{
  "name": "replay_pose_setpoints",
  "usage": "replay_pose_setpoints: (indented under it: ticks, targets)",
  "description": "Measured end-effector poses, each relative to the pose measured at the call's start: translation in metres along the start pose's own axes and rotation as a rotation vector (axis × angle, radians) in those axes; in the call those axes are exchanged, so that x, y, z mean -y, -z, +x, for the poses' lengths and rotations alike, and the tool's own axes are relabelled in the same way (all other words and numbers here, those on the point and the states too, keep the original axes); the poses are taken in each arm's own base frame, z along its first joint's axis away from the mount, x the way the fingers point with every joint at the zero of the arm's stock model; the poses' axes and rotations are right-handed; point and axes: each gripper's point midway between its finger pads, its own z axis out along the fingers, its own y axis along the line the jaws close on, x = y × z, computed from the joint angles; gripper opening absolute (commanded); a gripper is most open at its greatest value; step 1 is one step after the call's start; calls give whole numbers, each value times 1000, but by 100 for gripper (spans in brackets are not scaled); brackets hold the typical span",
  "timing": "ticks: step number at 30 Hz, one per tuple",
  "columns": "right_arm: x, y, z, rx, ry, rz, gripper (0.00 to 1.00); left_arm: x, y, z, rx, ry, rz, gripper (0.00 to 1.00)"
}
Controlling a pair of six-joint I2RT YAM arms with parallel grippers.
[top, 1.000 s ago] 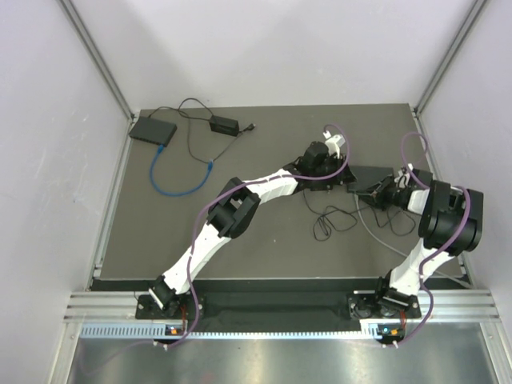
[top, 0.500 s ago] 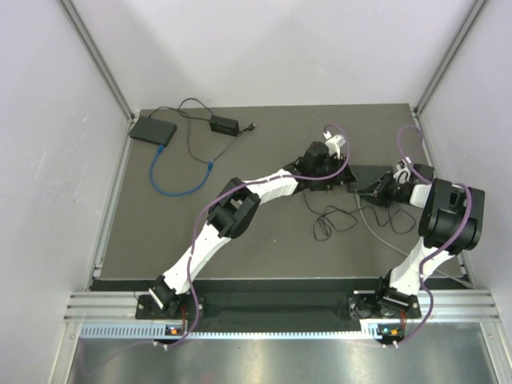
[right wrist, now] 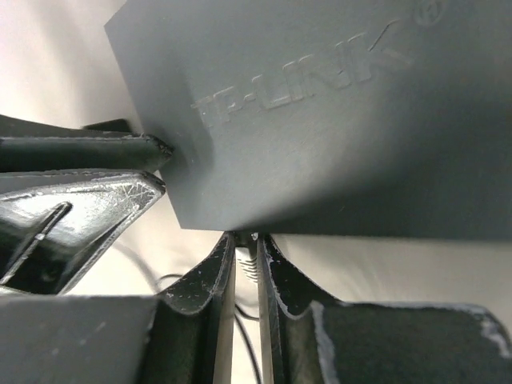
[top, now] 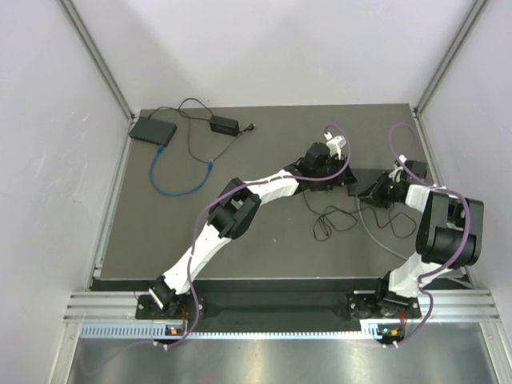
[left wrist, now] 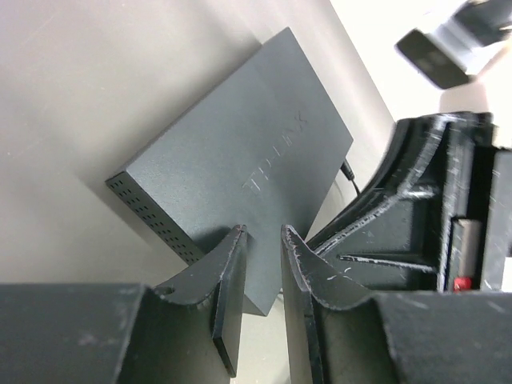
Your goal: Pull the plug from the switch port
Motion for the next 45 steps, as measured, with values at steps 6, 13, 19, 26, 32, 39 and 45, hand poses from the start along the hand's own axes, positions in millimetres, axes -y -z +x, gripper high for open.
replay_pose_setpoints:
  ticks: [6,13,19,26,32,39,45]
  targets:
    - [-2,1,0,27,98,90,0,1,0,1,-1,4,1,29]
    - [-9,-6,10,-56,-119,-123,0,0,0,0,-2,9,-2,29]
    - [-5,-1,15,-63,-86,-72,0,0,0,1,-7,10,-1,30]
    - [12,13,11,15,112,136,0,2,0,2,-13,13,-1,30]
    - [18,13,15,-4,110,154,0,3,1,3,-21,13,4,32]
    - [6,9,25,-16,53,64,22,2,9,4,-26,-38,-14,45]
    - [1,7,26,11,-7,-1,23,5,23,4,-39,-90,-45,59]
